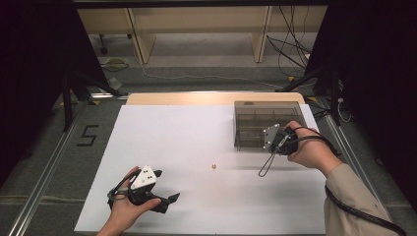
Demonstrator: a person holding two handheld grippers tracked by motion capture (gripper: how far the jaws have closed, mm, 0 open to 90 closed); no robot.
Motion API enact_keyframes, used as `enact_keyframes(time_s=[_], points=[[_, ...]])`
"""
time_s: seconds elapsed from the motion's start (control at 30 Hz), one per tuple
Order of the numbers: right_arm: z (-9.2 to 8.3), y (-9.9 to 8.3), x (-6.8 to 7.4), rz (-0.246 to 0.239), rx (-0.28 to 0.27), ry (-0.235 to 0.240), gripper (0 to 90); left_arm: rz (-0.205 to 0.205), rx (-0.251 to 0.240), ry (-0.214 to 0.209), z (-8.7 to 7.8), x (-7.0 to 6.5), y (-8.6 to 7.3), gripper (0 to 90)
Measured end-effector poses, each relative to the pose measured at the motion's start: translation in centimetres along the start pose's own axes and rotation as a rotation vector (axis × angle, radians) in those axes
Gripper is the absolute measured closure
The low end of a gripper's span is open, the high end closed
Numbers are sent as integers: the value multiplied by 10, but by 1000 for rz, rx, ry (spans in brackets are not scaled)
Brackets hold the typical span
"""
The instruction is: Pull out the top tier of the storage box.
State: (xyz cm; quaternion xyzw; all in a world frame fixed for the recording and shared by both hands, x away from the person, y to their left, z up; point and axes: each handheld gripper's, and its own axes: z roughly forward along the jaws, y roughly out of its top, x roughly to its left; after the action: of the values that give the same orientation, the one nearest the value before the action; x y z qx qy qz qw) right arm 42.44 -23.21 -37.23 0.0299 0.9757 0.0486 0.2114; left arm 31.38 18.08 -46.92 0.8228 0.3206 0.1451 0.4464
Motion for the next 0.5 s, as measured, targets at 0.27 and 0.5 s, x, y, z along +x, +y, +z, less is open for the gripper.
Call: enact_keyframes(time_s=[0.27, 0.5], points=[[0, -1, 1, 1, -4, -7, 871, -2, -1, -1, 0, 0, 0, 17], [-1, -1, 3, 6, -8, -5, 871, 1, -1, 0, 0, 0, 0, 17]])
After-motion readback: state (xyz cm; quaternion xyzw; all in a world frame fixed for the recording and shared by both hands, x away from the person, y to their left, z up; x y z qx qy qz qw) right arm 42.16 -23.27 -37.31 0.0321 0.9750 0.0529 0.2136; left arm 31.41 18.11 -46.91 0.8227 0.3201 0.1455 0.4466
